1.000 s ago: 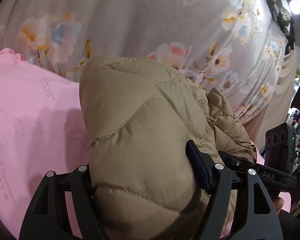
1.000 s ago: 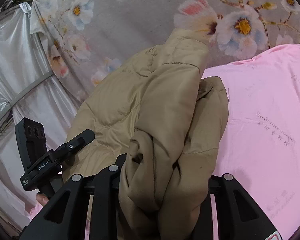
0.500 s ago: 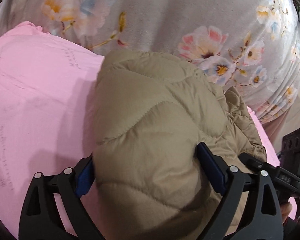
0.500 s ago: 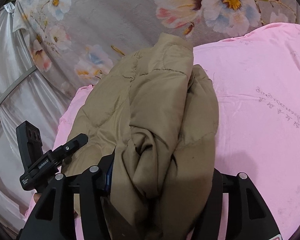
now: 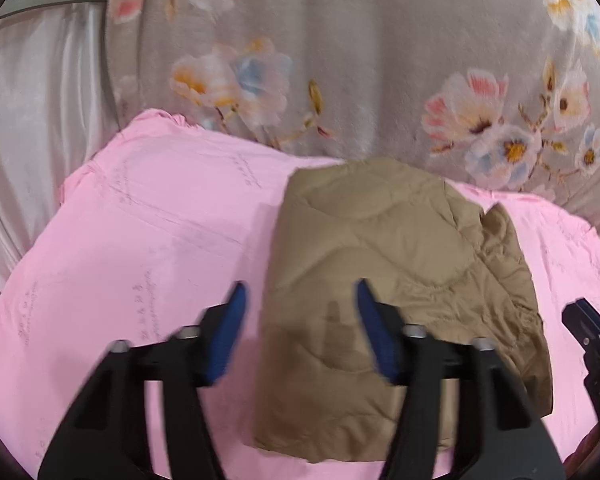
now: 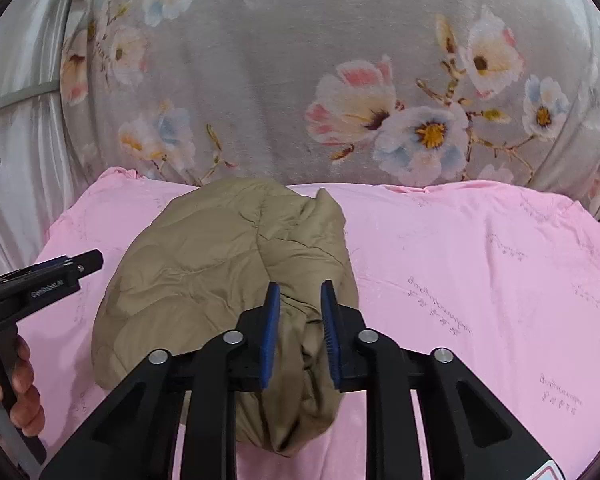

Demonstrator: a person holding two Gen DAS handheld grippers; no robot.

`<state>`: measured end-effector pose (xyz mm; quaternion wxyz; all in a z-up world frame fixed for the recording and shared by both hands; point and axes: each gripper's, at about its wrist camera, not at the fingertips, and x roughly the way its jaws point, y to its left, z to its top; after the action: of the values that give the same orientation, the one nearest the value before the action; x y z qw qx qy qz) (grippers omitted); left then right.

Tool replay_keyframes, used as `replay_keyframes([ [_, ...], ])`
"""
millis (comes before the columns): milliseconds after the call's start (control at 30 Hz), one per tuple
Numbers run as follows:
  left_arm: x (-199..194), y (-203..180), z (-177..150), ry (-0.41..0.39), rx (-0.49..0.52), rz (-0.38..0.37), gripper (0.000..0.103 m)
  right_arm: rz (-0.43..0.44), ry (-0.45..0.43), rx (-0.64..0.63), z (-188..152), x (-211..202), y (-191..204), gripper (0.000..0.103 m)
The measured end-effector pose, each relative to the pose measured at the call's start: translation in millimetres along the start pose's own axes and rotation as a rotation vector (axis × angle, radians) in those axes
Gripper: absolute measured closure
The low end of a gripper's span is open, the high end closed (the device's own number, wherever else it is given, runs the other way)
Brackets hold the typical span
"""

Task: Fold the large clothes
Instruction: 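Fold the lifted jacket over onto itself and press it with both grippers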

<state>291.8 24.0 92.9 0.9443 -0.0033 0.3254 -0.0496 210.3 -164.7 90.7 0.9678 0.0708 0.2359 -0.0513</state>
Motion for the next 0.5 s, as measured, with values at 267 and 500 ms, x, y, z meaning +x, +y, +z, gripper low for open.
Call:
replay_keyframes([
  [267,43,-24,-17,0.059,0.001,0.014,0.1,-0.033,0.072,-0.017,-6,61,10,0.101],
  [500,65,-38,-23,0.027,0.053,0.063,0.101,-0.032,0.105,0.009,-24,93,3,0.101],
])
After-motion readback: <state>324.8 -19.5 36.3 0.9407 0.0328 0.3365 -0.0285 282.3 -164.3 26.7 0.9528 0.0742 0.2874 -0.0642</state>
